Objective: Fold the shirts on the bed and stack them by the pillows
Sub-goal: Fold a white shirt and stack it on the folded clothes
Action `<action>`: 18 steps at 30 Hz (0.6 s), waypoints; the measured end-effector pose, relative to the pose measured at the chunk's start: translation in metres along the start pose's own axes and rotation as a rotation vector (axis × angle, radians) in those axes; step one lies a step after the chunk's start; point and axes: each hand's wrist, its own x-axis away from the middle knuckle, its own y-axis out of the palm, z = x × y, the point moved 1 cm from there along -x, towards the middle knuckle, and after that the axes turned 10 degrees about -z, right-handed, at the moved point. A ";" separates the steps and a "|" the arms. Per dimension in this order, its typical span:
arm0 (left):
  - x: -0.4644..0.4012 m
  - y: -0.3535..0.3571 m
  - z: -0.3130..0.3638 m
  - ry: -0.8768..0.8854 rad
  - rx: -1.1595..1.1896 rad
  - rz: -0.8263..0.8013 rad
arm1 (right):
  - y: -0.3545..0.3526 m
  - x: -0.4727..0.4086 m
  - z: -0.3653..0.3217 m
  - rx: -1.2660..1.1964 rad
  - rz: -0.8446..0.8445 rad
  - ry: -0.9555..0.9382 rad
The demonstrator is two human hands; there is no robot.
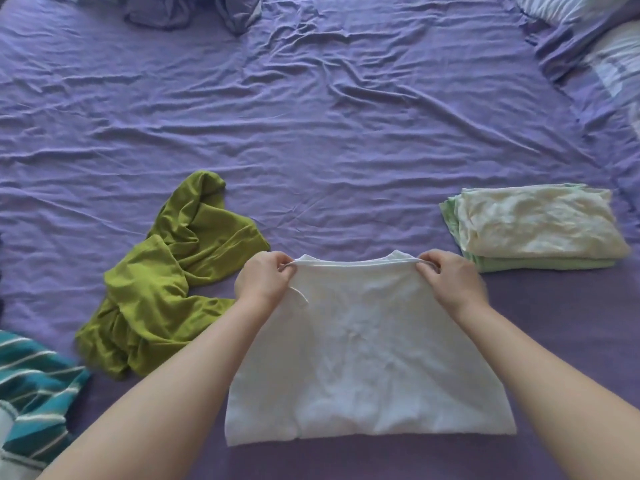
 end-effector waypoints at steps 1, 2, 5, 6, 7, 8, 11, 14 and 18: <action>-0.005 0.002 0.001 -0.009 -0.026 0.004 | 0.004 -0.006 0.000 0.023 -0.017 -0.020; -0.008 0.005 0.002 -0.018 -0.057 0.011 | 0.008 -0.011 0.001 0.041 -0.027 -0.030; -0.010 0.015 0.003 -0.065 -0.166 0.080 | 0.017 -0.020 0.006 0.063 -0.025 -0.058; -0.009 0.018 0.003 -0.077 -0.191 0.116 | 0.017 -0.022 0.008 0.060 -0.011 -0.057; -0.008 0.021 0.004 -0.079 -0.209 0.155 | 0.017 -0.023 0.010 0.052 0.006 -0.049; -0.007 0.022 0.004 -0.076 -0.214 0.188 | 0.015 -0.024 0.011 0.043 0.025 -0.048; -0.007 0.019 0.004 -0.110 -0.189 0.221 | 0.012 -0.028 0.015 0.038 0.037 -0.043; -0.006 0.019 0.010 -0.131 -0.252 0.205 | 0.012 -0.032 0.011 0.061 -0.023 -0.048; 0.025 0.041 0.030 0.348 -0.297 0.395 | 0.017 -0.005 0.013 0.298 0.165 -0.348</action>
